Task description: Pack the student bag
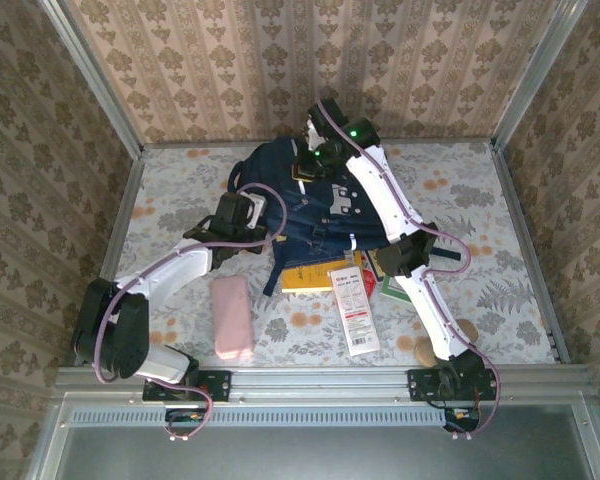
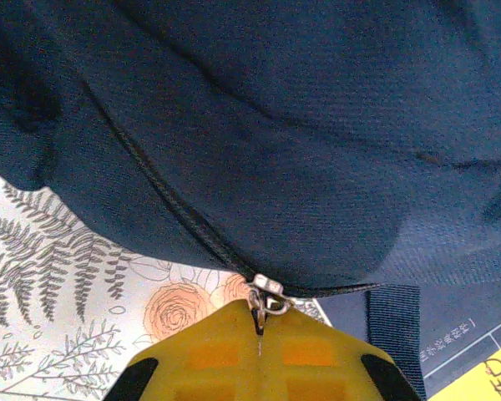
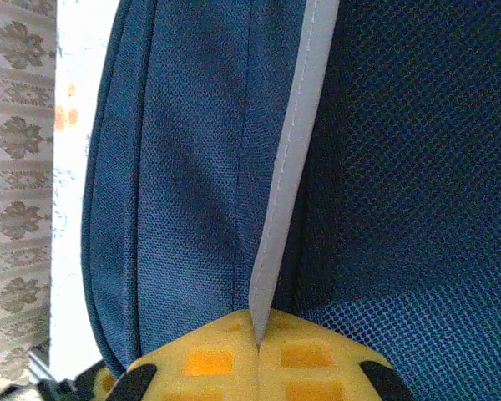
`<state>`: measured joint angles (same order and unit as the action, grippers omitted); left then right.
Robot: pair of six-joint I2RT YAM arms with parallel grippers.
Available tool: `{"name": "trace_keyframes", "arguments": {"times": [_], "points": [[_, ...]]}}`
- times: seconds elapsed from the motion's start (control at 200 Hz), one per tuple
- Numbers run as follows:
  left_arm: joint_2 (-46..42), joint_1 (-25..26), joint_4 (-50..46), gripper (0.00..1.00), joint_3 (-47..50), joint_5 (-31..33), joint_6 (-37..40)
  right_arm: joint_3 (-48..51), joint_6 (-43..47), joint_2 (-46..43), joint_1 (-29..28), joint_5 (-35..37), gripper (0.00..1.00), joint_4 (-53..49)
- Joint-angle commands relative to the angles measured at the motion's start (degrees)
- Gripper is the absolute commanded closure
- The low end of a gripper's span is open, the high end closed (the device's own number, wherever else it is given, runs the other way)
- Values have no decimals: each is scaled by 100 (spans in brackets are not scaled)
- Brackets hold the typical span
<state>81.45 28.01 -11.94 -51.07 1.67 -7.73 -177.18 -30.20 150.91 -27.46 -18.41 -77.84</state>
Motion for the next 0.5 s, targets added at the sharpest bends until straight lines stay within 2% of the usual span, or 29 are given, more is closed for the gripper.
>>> {"name": "trace_keyframes", "arguments": {"times": [0.0, 0.155, 0.25, 0.305, 0.41, 0.495], "points": [[-313, -147, -479, 100, -125, 122, -207, -526, 436, -229, 40, 598, 100, -500], [-399, -147, -543, 100, -95, -337, -500, -528, 763, -285, -166, 1267, 100, -637], [-527, -82, -563, 100, -38, -554, -661, -527, 928, -395, -240, 1897, 66, -819], [-644, -43, -521, 100, 46, -629, -711, -522, 1009, -474, -286, 2192, 55, -913], [-852, 50, -411, 100, 238, -672, -829, -524, 1118, -634, -401, 2454, 39, -941], [-924, 116, -405, 100, 302, -686, -862, -506, 1226, -774, -491, 2751, 33, -950]]}}
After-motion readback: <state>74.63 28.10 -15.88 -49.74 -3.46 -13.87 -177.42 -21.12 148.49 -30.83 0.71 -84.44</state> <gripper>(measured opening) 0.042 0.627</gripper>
